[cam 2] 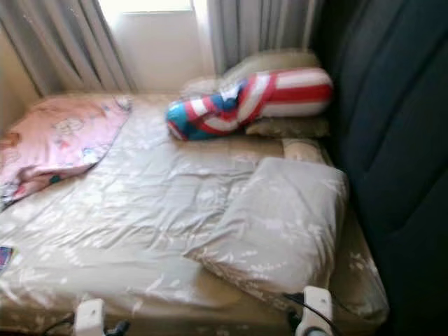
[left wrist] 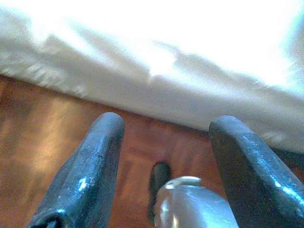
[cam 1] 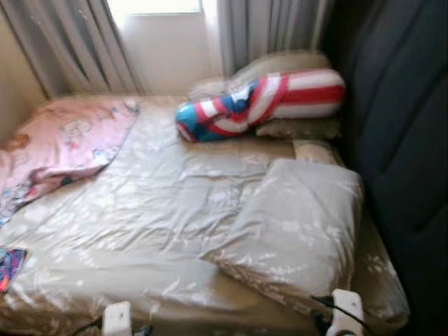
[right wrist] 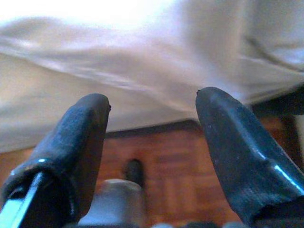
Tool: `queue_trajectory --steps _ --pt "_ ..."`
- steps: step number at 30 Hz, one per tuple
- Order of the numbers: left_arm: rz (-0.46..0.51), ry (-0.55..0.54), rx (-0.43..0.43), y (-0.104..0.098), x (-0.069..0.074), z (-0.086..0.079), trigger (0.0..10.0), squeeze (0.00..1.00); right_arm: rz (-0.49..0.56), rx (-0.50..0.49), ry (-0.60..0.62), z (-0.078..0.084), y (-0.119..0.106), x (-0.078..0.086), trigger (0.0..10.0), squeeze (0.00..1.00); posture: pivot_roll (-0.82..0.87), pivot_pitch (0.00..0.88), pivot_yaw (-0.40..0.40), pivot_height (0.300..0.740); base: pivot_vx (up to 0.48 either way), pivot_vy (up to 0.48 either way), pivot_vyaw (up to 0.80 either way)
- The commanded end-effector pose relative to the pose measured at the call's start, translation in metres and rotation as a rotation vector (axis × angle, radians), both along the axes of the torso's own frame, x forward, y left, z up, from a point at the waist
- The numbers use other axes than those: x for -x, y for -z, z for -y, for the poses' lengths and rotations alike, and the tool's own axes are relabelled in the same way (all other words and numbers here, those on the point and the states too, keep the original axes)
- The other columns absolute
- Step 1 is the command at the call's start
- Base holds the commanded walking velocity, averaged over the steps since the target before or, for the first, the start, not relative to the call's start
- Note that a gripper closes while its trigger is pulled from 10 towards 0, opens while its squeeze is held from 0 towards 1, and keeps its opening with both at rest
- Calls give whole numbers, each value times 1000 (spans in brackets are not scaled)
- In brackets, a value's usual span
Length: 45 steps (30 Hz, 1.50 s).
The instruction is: Clean up the room
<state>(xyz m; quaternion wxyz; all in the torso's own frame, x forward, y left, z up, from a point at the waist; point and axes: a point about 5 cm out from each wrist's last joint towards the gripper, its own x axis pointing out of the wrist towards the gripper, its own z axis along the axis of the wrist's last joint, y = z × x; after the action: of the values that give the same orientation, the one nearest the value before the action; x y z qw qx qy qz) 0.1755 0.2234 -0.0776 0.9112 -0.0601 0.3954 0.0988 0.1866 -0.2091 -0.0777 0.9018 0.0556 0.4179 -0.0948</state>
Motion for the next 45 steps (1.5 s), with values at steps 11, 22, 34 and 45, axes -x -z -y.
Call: queue_trajectory --steps 11,22,34,45 --pt "291 1 -50 -42 -56 -16 10000 0 172 -38 -27 -13 -12 -19 10000 0 -2 0 -2 740 0 0 0" --pt "728 94 -112 -104 -92 0 10000 0 588 25 -70 -12 -71 -79 10000 0 -35 0 11 740 0 0 0" --pt "733 150 -144 -105 -71 -1 10000 0 749 80 -127 -10 -90 -79 10000 0 -40 0 -2 740 0 0 0" --pt "730 144 -139 -110 -73 -2 10000 0 689 103 -109 0 -84 -72 10000 0 -54 0 13 707 0 0 0"
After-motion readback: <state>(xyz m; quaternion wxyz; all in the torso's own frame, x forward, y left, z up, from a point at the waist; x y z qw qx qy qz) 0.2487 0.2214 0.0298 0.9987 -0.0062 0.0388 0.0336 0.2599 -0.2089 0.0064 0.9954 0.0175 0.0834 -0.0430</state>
